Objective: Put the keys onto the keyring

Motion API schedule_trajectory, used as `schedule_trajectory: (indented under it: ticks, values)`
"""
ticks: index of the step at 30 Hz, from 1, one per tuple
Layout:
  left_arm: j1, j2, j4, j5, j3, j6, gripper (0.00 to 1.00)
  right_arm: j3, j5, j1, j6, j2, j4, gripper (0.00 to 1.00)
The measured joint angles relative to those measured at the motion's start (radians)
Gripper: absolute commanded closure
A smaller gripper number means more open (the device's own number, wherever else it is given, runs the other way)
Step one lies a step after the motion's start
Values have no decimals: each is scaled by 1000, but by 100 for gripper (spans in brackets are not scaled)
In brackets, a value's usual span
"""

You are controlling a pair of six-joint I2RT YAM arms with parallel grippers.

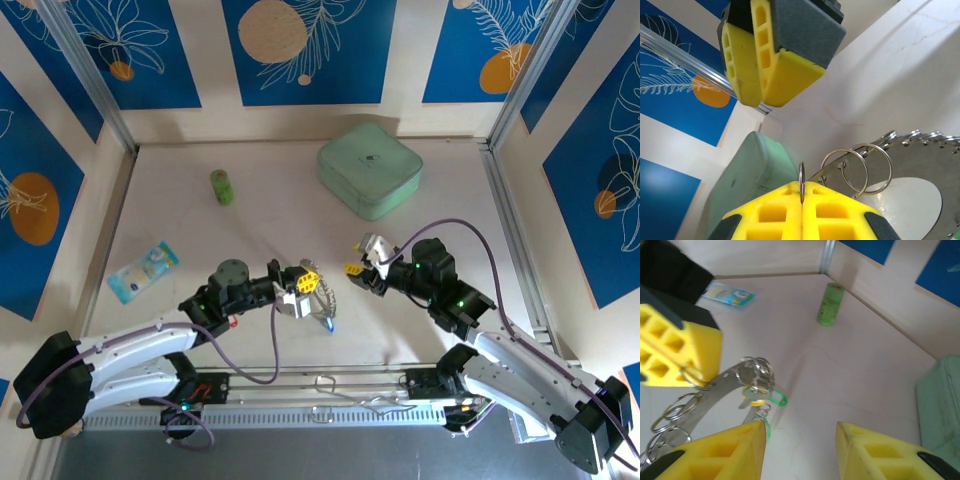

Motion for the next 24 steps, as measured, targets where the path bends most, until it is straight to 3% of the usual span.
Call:
schedule_trajectory:
  ticks: [8, 17, 24]
  values:
    - [-5, 0, -60, -63, 21, -16, 100, -2, 74, -21, 59, 0, -2, 58]
    - [-6, 0, -337, -134, 235, -364, 100, -2, 86, -30, 69, 2, -5, 58]
    - [-6, -27, -406, -123, 243, -581, 100, -2, 85, -30, 69, 9, -11, 58]
